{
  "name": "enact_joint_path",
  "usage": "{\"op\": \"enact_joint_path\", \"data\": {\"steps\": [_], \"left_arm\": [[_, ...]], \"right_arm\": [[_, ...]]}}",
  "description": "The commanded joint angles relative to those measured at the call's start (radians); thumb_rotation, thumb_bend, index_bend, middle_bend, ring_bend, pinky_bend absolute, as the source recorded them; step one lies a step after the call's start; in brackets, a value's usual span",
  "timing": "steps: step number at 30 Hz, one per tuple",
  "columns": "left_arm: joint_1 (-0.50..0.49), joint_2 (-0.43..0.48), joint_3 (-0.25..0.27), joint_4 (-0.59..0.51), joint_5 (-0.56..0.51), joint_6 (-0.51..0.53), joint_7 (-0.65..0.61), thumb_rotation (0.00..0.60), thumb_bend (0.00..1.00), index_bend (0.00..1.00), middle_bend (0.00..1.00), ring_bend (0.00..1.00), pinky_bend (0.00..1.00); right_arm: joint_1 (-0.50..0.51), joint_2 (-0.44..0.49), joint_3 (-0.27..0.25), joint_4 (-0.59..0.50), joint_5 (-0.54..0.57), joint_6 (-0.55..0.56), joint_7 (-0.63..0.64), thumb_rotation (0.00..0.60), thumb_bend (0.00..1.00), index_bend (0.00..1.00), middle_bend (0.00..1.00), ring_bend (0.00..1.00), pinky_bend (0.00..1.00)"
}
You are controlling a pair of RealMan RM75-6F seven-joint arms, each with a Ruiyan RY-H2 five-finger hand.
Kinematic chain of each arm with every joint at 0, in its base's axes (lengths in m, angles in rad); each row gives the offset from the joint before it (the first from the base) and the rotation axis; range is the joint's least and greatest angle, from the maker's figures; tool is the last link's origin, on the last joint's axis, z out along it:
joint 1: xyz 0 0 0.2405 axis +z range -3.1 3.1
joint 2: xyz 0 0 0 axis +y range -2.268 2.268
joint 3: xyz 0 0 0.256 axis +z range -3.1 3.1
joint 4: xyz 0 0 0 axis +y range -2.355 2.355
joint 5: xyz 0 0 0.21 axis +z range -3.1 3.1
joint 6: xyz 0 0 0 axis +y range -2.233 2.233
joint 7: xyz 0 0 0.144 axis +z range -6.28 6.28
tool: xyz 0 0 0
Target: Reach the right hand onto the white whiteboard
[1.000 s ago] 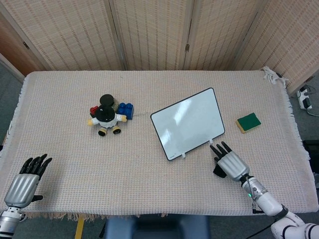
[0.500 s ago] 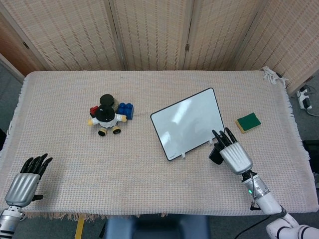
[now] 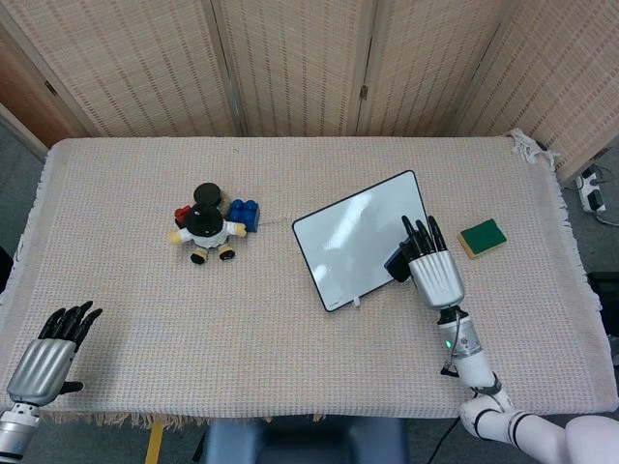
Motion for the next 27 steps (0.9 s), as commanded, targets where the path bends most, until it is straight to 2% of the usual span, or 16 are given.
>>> {"op": "enact_joint_path", "data": {"steps": [1,6,9,19,22,27], "left_arm": [[0.002,0.006,0.005,-0.004,0.005,0.001,-0.005,0.600,0.21,0.00,0.00,0.00,0.00],[-0.003,0.006,0.000,0.005,-0.011,-0.010,-0.027,0.600,0.21,0.00,0.00,0.00,0.00],[-0.007,0.006,-0.004,0.010,-0.023,-0.021,-0.036,0.600,0.21,0.00,0.00,0.00,0.00],[-0.016,0.007,-0.008,0.016,-0.039,-0.040,-0.053,0.600,0.21,0.00,0.00,0.00,0.00],[-0.015,0.007,-0.007,0.016,-0.036,-0.036,-0.052,0.600,0.21,0.00,0.00,0.00,0.00],[-0.012,0.006,-0.004,0.013,-0.029,-0.028,-0.044,0.600,0.21,0.00,0.00,0.00,0.00]], "right_arm": [[0.042,-0.050,0.028,0.065,0.030,-0.032,0.016,0.600,0.32,0.57,0.06,0.11,0.00],[0.091,-0.099,0.056,0.143,0.063,-0.071,0.041,0.600,0.32,0.57,0.06,0.11,0.00],[0.117,-0.125,0.063,0.190,0.079,-0.096,0.051,0.600,0.32,0.52,0.05,0.11,0.00],[0.146,-0.159,0.052,0.254,0.098,-0.119,0.071,0.600,0.32,0.04,0.00,0.06,0.00],[0.140,-0.147,0.044,0.243,0.096,-0.104,0.081,0.600,0.32,0.00,0.00,0.05,0.00],[0.111,-0.100,0.027,0.178,0.094,-0.077,0.072,0.600,0.32,0.00,0.00,0.04,0.00]]}}
